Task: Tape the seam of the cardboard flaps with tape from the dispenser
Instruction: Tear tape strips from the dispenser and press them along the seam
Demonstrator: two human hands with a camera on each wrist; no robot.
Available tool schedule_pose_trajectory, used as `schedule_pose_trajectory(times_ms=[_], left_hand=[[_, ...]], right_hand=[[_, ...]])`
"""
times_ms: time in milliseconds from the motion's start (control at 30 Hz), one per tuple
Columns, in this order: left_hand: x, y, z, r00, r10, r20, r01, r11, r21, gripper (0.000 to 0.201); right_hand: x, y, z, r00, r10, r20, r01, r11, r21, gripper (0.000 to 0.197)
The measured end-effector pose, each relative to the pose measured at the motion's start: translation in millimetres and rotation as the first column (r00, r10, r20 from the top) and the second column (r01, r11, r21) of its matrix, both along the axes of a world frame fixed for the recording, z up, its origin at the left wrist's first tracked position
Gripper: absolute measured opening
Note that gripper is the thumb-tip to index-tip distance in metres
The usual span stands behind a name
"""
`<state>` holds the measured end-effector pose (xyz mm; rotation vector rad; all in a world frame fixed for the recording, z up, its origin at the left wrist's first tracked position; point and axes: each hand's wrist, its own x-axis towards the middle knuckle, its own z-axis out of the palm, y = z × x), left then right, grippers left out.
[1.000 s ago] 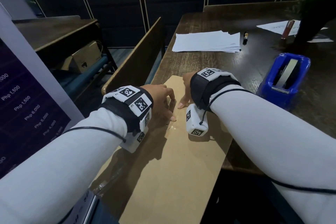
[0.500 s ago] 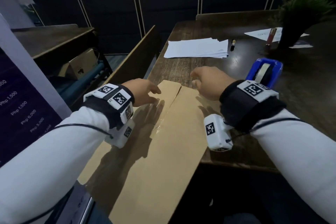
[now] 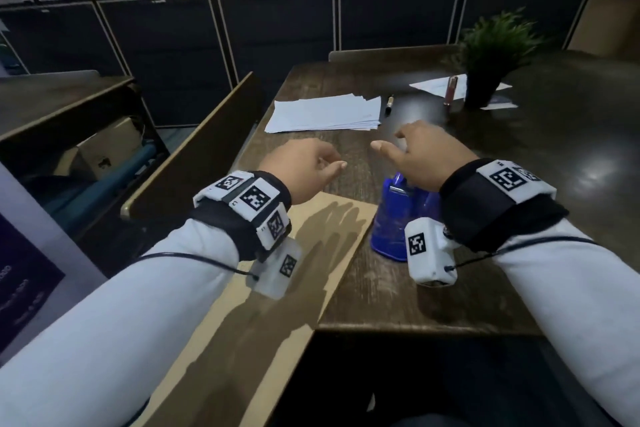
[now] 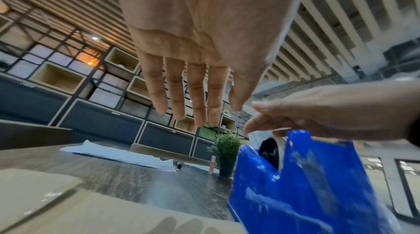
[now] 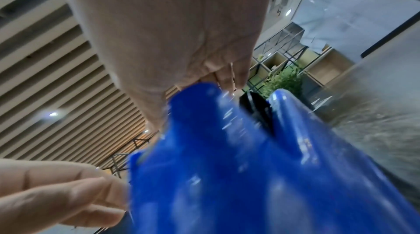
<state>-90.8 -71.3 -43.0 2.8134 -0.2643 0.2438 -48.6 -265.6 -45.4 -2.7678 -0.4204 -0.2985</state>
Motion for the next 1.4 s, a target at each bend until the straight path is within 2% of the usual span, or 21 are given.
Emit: schedule_pose_trajectory(times_ms=[100, 200, 267, 400, 533, 633, 733, 900, 1133, 1400], left_hand=[[9.5, -24.1, -4.6, 1.0, -0.026, 0.013, 0.026, 0.999, 0.041, 0.032], [15.4, -43.5, -5.9, 0.997, -0.071, -0.044, 0.066, 0.992, -0.106, 0.039], [17.1, -52.1, -4.8, 0.989, -0.103, -0.105, 0.078, 0.973, -0.217, 0.043], [19.6, -59.4, -7.8, 0.951, -0.123, -0.284, 0.01, 0.93, -0.367, 0.05], [23.0, -61.1, -15.4, 0.91, -0.107, -0.4, -0.083, 0.899, -0.43, 0.057], [22.5, -62.3, -18.3, 0.893, -0.149, -0.424, -0.116, 0.836, -0.537, 0.04], [19.3, -63.5, -18.5, 0.878, -0.174, -0.447, -0.174, 0.752, -0.635, 0.039], [17.7, -70.1, -14.1, 0.882, -0.211, -0.422, -0.187, 0.666, -0.722, 0.023], [9.2, -68.0, -5.9, 0.854, -0.231, -0.466, -0.233, 0.63, -0.741, 0.025], [-6.9, -59.1, -10.4, 0.827, -0.292, -0.481, -0.239, 0.591, -0.77, 0.014]], right_hand=[[8.7, -16.4, -3.9, 0.998, -0.034, -0.055, 0.036, 0.998, 0.05, 0.058], [17.9, -29.2, -8.9, 0.996, -0.035, -0.082, 0.043, 0.993, 0.106, 0.074], [21.9, -33.8, -11.0, 0.995, -0.05, -0.087, 0.058, 0.993, 0.103, 0.076], [23.7, -36.5, -7.9, 0.995, -0.053, -0.09, 0.061, 0.994, 0.089, 0.075], [22.9, -35.5, -2.6, 0.992, -0.065, -0.109, 0.066, 0.998, 0.007, 0.078], [20.6, -34.5, 1.5, 0.989, -0.069, -0.134, 0.065, 0.997, -0.034, 0.084], [20.1, -34.0, 3.2, 0.987, -0.083, -0.14, 0.074, 0.995, -0.067, 0.086], [21.2, -32.6, 3.5, 0.987, -0.092, -0.135, 0.078, 0.992, -0.103, 0.089], [25.8, -34.0, 3.3, 0.988, -0.091, -0.125, 0.077, 0.99, -0.116, 0.086], [33.0, -33.8, 1.0, 0.988, -0.108, -0.11, 0.099, 0.991, -0.09, 0.091]])
